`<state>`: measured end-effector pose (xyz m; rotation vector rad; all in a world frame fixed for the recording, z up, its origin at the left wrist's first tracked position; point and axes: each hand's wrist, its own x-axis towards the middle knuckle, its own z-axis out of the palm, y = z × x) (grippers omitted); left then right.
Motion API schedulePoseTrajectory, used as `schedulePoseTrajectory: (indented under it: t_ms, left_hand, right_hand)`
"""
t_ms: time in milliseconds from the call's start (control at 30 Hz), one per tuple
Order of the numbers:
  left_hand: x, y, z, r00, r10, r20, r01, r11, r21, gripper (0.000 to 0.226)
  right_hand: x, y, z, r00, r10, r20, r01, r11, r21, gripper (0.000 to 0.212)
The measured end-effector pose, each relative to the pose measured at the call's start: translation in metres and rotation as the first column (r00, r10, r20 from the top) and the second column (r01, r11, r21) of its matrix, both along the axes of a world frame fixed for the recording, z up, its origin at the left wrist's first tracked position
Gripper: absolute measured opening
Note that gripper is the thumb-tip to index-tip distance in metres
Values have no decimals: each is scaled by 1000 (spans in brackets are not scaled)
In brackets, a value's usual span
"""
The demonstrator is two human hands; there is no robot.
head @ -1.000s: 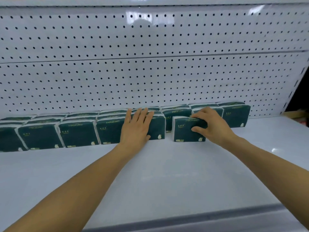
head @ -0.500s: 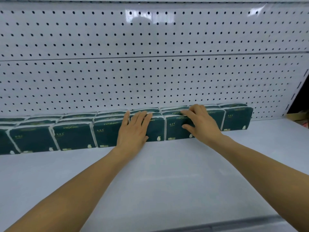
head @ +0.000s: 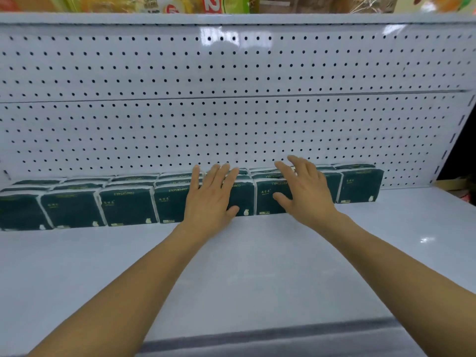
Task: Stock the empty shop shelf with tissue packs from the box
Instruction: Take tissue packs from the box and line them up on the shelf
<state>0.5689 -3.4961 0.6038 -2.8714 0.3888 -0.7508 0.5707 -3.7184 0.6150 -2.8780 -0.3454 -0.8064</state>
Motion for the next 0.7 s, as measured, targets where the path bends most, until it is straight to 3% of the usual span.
schedulePoseTrajectory:
  t_ms: [167, 400, 700]
  left_hand:
    - [-77, 13, -2, 979, -40, 202, 78, 979, -186, 74]
    - [-210, 44, -40, 945, 17, 326, 92, 944, -316, 59]
    - [-349, 137, -107, 969, 213, 123, -176, 949, -262, 66]
  right_hand:
    - [-78, 9, -4, 958, 144, 249, -165, 984, 66, 56]
    - [-174, 40, -47, 916, 292, 275, -330, 938, 103, 46]
    - [-258, 154, -108, 782, 616, 101, -623, 776, 96, 48]
